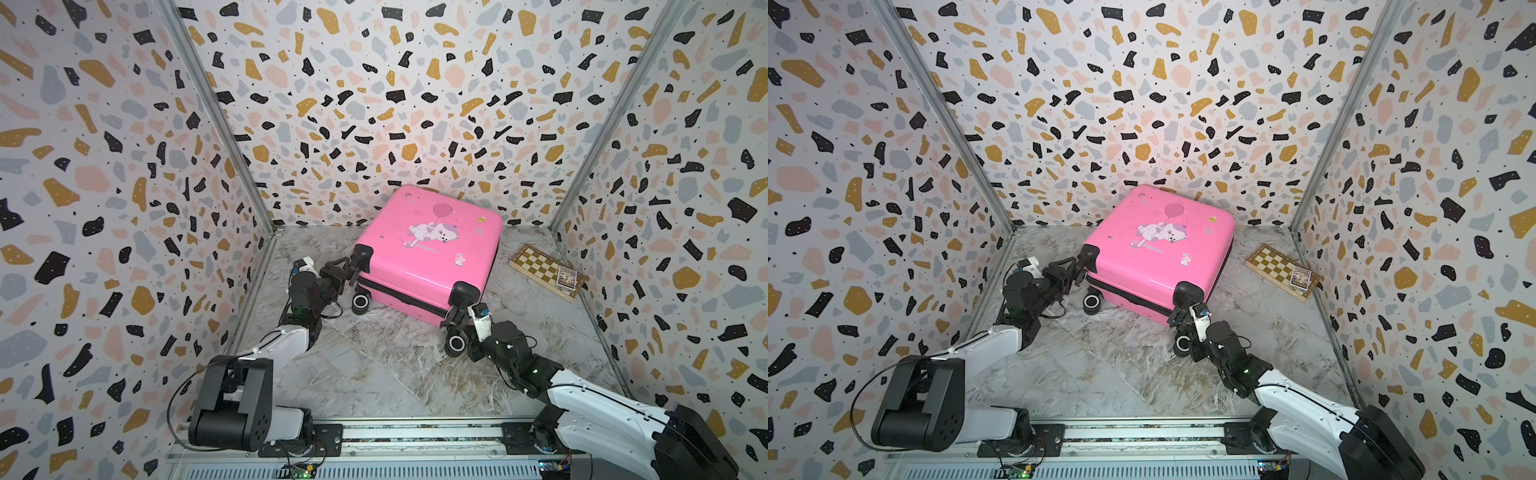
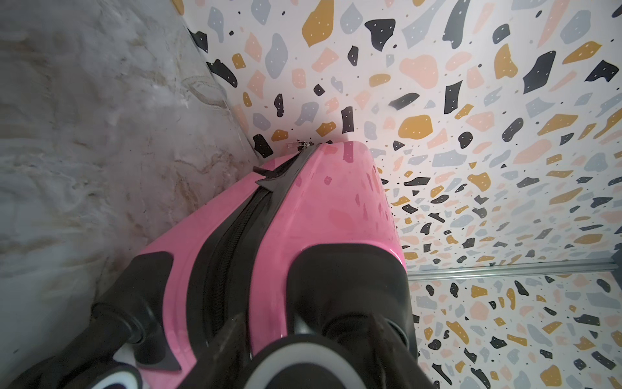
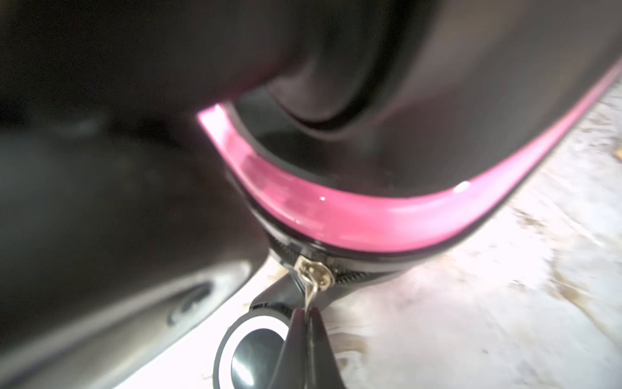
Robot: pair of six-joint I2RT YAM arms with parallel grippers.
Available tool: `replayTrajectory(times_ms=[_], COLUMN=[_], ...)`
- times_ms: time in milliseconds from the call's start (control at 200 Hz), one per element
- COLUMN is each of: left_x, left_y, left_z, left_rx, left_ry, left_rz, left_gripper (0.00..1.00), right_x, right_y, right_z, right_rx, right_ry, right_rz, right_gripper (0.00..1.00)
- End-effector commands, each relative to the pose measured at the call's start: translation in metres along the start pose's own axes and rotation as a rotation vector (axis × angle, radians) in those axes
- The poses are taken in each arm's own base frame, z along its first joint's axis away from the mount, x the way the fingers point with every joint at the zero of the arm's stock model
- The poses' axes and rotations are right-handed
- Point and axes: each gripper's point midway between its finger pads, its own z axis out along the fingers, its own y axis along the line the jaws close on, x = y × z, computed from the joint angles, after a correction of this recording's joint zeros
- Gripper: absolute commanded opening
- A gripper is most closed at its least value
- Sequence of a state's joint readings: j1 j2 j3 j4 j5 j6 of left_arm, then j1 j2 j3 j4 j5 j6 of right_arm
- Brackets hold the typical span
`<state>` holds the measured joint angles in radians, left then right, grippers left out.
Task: Open the suitcase zippers
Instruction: Unzip the zipper on the suitcase.
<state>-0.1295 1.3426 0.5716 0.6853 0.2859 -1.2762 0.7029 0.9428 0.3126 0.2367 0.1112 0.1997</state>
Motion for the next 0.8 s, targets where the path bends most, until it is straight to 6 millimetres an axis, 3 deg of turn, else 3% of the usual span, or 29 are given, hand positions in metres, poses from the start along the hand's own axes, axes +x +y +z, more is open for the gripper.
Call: replayTrajectory(times_ms=[0,230,440,796], left_x=[0.077,0.091,0.099,0.114], left_y=[-0.027,-0.027,-0.033,-0.037], left_z=[-0.008,-0.008,-0.01,-0.015], left_rx=[0.086,0.074,0.072,0.08], left_ry=[0.268,0.292,0.307,0.33], left_rz=[0.099,0.118,0.141,0.161], left_gripper=[0.35,0.34,0.34,0.34], right_x=[-0.041,-0.053,-0.043,-0.054], right_y=[0.02,0.038,0.049,0.054], right_z=[-0.009,-0.029,-0.014,0.003], right_rx=[-0.115,-0.189,-0.18,-0.09], right_ry=[-0.109,-0.183,-0.093,-0.036], right_rz=[-0.065,-0.137,-0.182,-0.15], right_gripper=[0.0,0.0,0.0,0.0])
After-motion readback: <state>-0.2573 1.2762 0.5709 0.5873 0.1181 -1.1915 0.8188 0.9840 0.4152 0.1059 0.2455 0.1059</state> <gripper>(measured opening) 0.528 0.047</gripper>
